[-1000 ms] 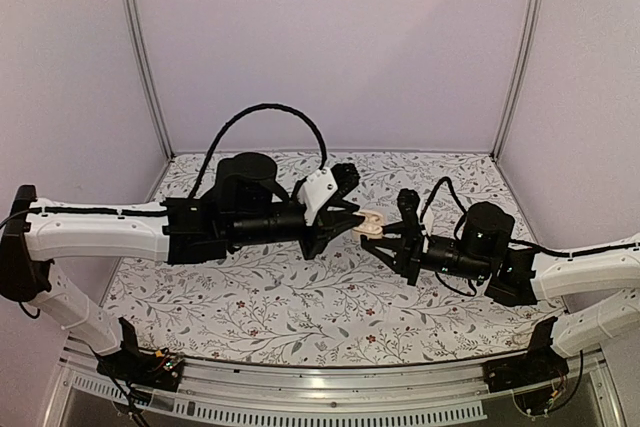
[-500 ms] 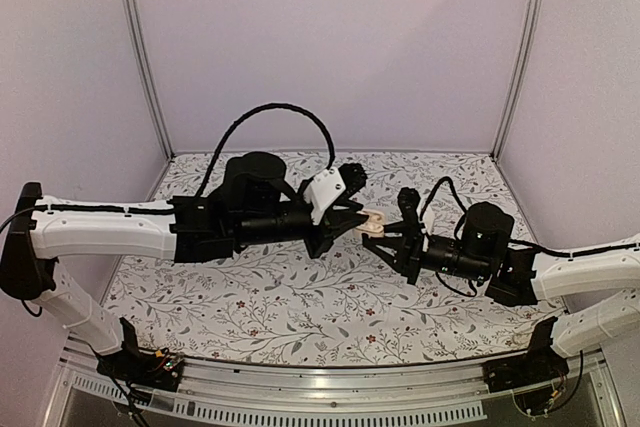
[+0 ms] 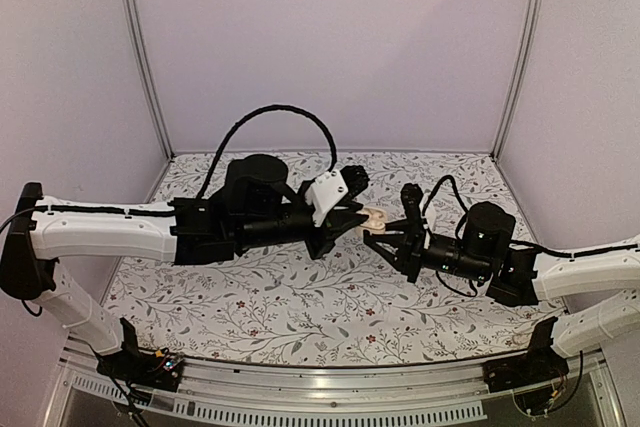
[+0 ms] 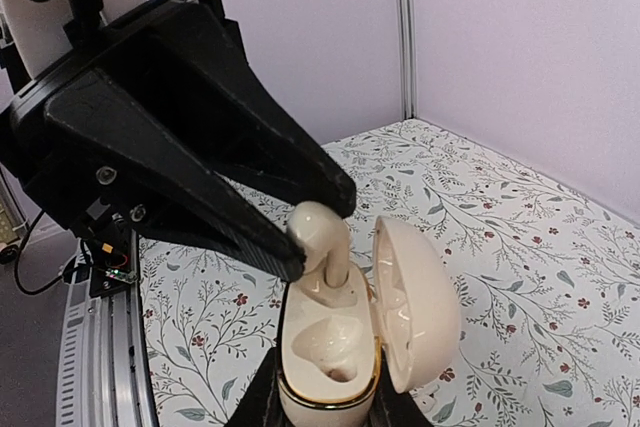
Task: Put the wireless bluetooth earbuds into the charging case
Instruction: Insert the left earbud into the left side groove of the charging case, then move the right earbud to the center of the board.
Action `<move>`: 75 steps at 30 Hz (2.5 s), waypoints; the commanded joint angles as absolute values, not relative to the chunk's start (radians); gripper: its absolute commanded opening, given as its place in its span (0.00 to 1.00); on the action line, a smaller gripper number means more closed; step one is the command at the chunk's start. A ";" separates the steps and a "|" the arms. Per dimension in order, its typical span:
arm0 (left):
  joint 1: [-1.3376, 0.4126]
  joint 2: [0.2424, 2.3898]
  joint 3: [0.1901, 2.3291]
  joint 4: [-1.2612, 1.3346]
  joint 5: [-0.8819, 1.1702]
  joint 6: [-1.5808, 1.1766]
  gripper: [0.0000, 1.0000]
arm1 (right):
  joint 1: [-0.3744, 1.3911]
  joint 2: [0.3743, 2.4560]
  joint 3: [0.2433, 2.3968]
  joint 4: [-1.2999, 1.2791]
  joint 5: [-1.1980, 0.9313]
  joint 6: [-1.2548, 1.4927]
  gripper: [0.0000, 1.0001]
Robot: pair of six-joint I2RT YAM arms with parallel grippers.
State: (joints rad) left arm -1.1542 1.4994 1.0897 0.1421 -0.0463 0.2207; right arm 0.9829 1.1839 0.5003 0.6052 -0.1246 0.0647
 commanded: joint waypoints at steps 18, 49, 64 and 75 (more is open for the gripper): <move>-1.179 1.473 1.102 0.123 -0.008 0.190 0.40 | 0.986 1.157 0.517 0.670 -0.117 0.038 0.03; -0.939 1.717 1.170 -0.254 0.121 -0.143 0.42 | 0.795 0.863 0.326 0.504 -0.121 0.119 0.04; -0.937 2.019 1.480 -0.490 0.137 0.299 0.47 | 0.781 0.835 0.306 0.487 -0.142 0.129 0.04; -0.866 2.222 1.729 -0.581 0.354 0.173 0.49 | 0.778 0.810 0.308 0.461 -0.143 0.128 0.04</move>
